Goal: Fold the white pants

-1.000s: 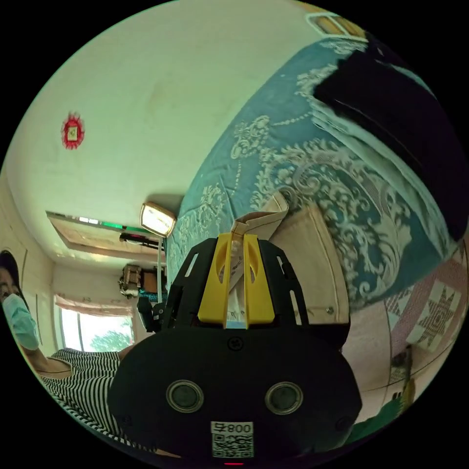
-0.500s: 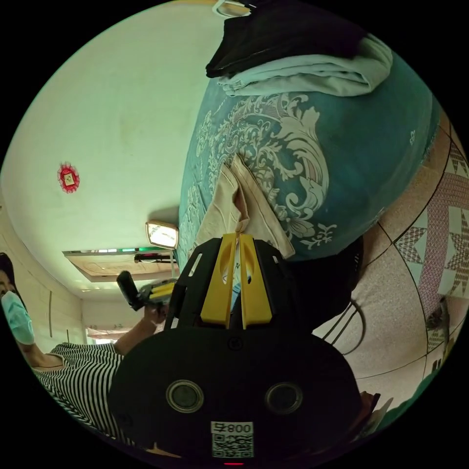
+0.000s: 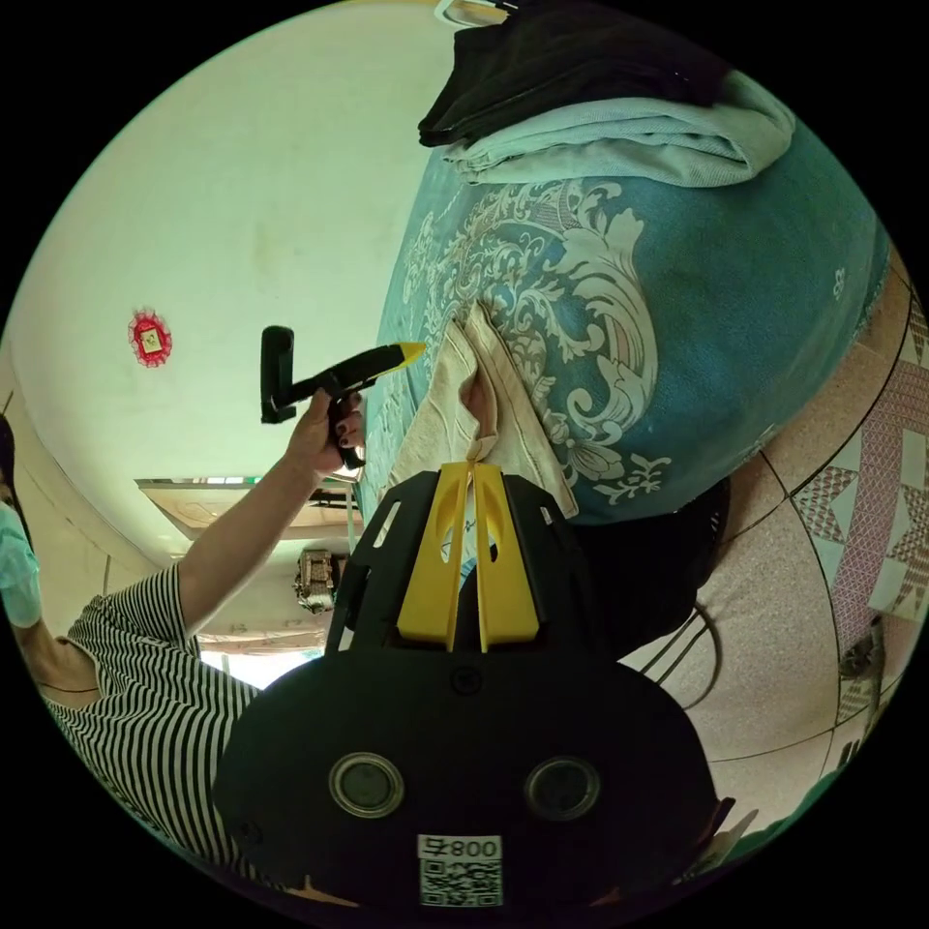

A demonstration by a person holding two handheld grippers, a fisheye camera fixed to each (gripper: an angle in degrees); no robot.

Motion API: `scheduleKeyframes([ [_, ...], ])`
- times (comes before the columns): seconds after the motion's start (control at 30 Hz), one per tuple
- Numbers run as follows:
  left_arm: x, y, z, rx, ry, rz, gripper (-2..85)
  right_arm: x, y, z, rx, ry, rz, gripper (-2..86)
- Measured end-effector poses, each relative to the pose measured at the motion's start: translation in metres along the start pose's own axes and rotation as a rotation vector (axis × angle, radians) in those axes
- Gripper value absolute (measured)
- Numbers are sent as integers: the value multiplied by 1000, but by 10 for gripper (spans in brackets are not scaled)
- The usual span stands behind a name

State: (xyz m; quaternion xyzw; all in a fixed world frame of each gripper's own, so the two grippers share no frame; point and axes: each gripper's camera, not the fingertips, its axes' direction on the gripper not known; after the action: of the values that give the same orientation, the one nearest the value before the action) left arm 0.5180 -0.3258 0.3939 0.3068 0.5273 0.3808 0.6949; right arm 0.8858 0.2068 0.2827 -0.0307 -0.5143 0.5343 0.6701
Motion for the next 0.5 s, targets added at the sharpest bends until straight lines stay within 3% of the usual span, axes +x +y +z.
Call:
scheduleKeyframes([
  [0.33,-42,25,86,-48,22,21,13,16,-15,-16,-30,25,-32,67],
  [0.5,-54,40,103,-29,36,41,6,25,-25,-18,-37,18,-16,52],
])
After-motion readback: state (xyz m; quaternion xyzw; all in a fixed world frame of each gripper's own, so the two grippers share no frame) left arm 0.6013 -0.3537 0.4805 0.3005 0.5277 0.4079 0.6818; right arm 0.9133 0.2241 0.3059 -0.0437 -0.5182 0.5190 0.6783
